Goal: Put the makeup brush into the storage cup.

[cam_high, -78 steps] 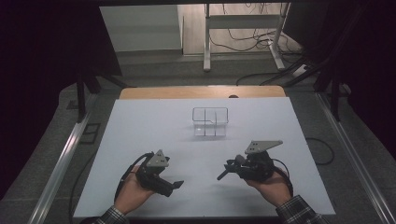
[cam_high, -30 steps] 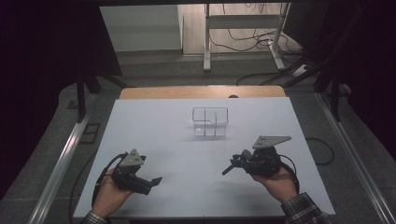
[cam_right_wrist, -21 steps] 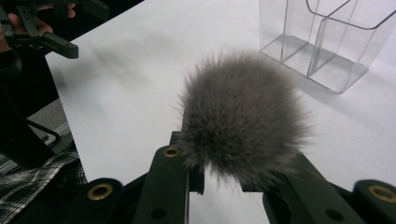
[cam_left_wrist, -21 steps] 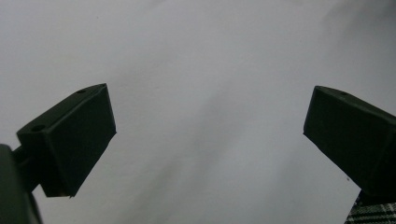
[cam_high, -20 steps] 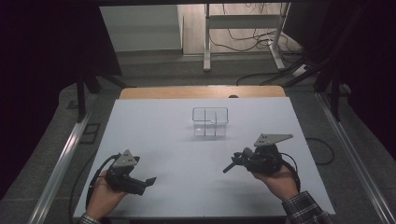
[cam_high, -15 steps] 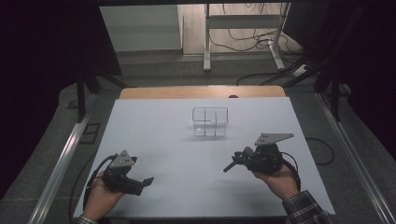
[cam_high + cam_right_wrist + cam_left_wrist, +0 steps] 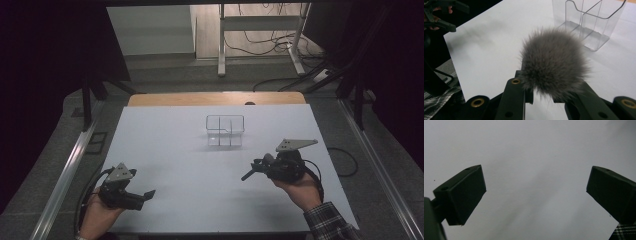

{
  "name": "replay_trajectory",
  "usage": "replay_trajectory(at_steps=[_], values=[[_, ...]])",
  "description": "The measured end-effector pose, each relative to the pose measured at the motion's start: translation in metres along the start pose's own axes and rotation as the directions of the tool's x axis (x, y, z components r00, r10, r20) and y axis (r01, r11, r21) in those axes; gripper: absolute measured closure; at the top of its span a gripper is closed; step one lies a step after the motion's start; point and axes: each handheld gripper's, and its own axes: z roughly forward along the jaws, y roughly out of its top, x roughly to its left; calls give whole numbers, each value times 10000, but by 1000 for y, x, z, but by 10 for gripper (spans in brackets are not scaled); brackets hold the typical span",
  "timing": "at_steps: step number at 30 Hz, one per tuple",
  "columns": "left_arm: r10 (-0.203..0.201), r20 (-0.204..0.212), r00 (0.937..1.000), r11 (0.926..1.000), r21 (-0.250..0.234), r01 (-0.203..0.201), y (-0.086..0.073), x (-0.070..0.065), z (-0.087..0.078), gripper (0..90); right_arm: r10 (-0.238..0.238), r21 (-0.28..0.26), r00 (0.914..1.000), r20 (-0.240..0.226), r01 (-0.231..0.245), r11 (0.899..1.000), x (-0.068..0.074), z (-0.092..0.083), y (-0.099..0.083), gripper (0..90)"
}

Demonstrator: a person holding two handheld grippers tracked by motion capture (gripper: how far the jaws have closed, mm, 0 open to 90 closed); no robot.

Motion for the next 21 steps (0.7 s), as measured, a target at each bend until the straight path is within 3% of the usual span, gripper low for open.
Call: replay_trajectory(at_steps=[3,6,21], values=[[-3,30,10000,10000,-85,3,2,-1,1,27,50,-65,10000,11,-50,10000,-2,0,2,759],[-223,458,9987,9992,-313,238,3,-1,5,26,124,-150,9999,-2,-125,9998,-7,0,7,759],[-142,872,9961,9999,9,141,7,-7,23,27,388,-303,9985,378,-377,9988,-28,0,24,758]])
